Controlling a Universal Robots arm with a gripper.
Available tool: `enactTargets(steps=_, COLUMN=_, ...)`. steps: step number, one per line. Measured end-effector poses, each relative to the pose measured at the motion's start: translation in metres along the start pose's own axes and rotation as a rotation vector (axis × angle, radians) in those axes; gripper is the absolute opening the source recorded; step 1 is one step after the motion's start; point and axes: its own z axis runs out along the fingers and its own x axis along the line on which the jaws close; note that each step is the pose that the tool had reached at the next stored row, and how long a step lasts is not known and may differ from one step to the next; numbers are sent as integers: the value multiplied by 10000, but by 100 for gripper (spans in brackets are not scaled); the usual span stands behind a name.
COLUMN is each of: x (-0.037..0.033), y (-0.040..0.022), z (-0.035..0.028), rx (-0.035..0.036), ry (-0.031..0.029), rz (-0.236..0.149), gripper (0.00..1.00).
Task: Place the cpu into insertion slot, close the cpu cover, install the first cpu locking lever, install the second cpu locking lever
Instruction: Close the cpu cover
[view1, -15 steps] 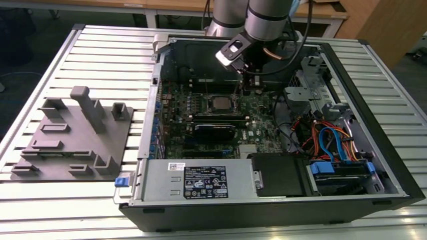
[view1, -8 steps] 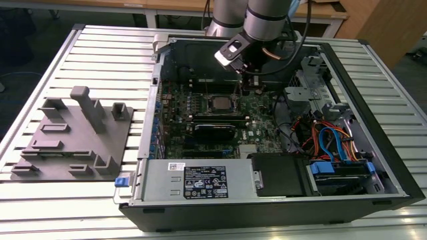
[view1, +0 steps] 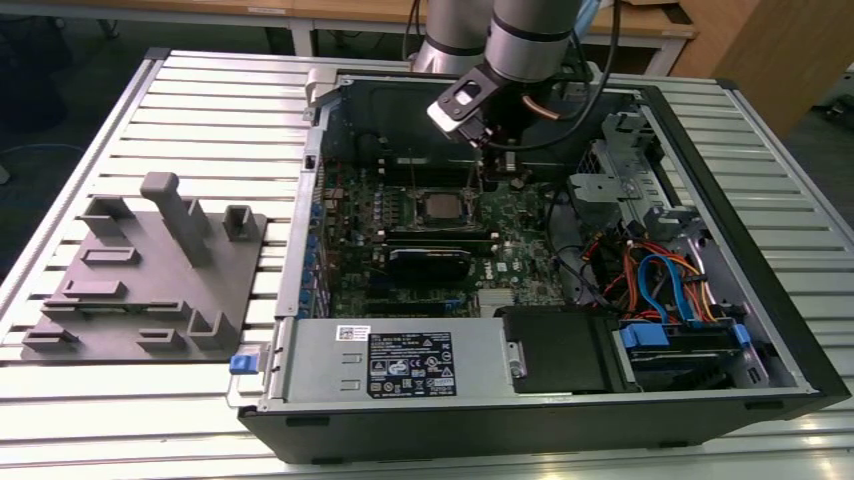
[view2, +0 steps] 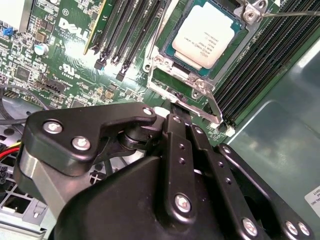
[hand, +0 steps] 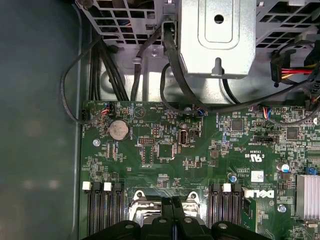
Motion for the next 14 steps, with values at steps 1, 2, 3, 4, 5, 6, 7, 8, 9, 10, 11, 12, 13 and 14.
enactTargets(steps=1, x=0, y=-2, z=0, rx=0, ry=0, rz=0, gripper=11)
enactTargets(steps=2, x=0, y=-5, z=1, rx=0, ry=0, rz=0, gripper=11)
enactTargets(steps=3, x=0, y=-7, z=1, rx=0, ry=0, rz=0, gripper=11)
enactTargets(steps=4, x=0, y=-9, z=2, rx=0, ry=0, rz=0, gripper=11)
enactTargets(steps=5, x=0, y=-11, z=2, rx=0, ry=-1, rz=-1, gripper=11)
enactTargets(steps=6, x=0, y=-14, z=3, rx=1, ry=0, rz=0, gripper=11)
enactTargets(steps=7, x=0, y=-16, z=3, rx=0, ry=0, rz=0, gripper=11)
enactTargets(steps=8, x=0, y=-19, z=4, rx=0, ry=0, rz=0, gripper=11)
enactTargets(steps=9, x=0, y=-21, z=4, rx=0, ry=0, rz=0, gripper=11)
enactTargets(steps=10, x=0, y=-22, z=5, rx=0, ry=0, rz=-1, gripper=11)
enactTargets(steps=11, x=0, y=-24, z=6, rx=0, ry=1, rz=-1, gripper=11)
enactTargets(steps=12, x=0, y=-25, z=6, rx=0, ry=0, rz=0, gripper=11)
enactTargets(steps=13, x=0, y=-27, z=7, rx=0, ry=0, rz=0, gripper=11)
enactTargets(steps=14, x=0, y=-29, z=7, rx=0, ry=0, rz=0, gripper=11)
